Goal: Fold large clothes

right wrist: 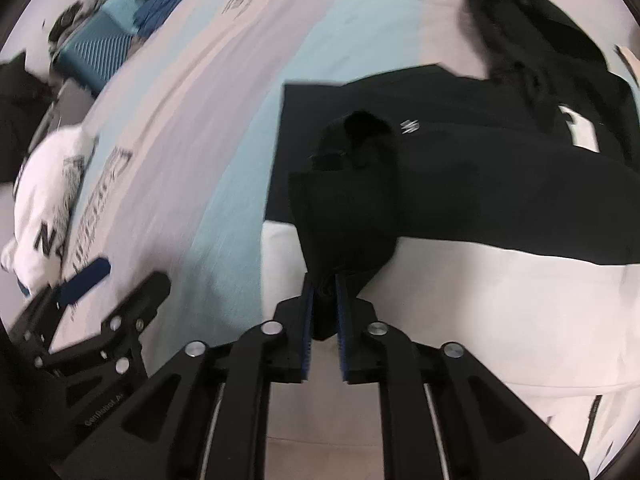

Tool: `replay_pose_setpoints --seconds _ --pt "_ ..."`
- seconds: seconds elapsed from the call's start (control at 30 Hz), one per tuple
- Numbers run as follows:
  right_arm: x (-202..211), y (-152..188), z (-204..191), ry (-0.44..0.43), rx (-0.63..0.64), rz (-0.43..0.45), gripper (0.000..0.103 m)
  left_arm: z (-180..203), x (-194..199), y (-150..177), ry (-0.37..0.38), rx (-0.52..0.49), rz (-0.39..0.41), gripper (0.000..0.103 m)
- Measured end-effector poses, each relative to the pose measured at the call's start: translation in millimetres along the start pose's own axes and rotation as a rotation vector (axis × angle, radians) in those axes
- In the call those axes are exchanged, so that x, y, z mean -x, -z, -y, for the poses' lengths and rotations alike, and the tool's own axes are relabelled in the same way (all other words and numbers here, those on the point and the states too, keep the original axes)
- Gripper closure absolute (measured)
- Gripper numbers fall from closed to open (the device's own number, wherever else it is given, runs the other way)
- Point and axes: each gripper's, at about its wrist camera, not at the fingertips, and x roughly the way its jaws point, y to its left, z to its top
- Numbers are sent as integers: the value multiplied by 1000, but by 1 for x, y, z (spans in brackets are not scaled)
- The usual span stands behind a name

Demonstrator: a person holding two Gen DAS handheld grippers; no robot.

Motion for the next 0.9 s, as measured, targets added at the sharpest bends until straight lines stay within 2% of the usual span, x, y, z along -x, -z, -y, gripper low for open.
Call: replay_pose_setpoints --seconds 0.03,0.07,0.1,0.13,0.23,0.37,0.4,0.5,0.53,0.57,0.7,0.9 --pt "4 0 0 -27 -3 4 70 -3 -3 -1 0 18 -11 24" --pt "9 0 2 -78 -11 5 53 -5 -4 -2 0 32 -18 24" --pt "15 1 6 -139 -25 4 44 -9 -6 -3 9 45 -23 23" --pt "22 3 10 -165 -34 10 38 -12 -6 -5 12 53 -24 23" --pt "41 6 21 -142 -24 47 38 -16 -5 -9 13 51 -18 23" --pt "59 5 48 -24 -31 138 38 -16 -3 -12 16 40 -7 22" --pt "57 2 55 17 -41 147 40 -16 -2 -13 15 37 -4 22" --pt "35 -5 69 43 -95 114 46 -17 -1 -14 17 42 2 22" --pt "24 -8 69 48 -92 94 53 -18 -1 -14 19 43 3 22" --pt "19 -10 67 48 -87 88 55 -17 -1 -13 15 38 2 21" --pt "1 -13 50 56 -42 91 55 -19 -4 -12 14 23 -8 19" --pt "-13 -6 26 135 1 115 54 -25 -11 -9 -2 -6 -23 18"
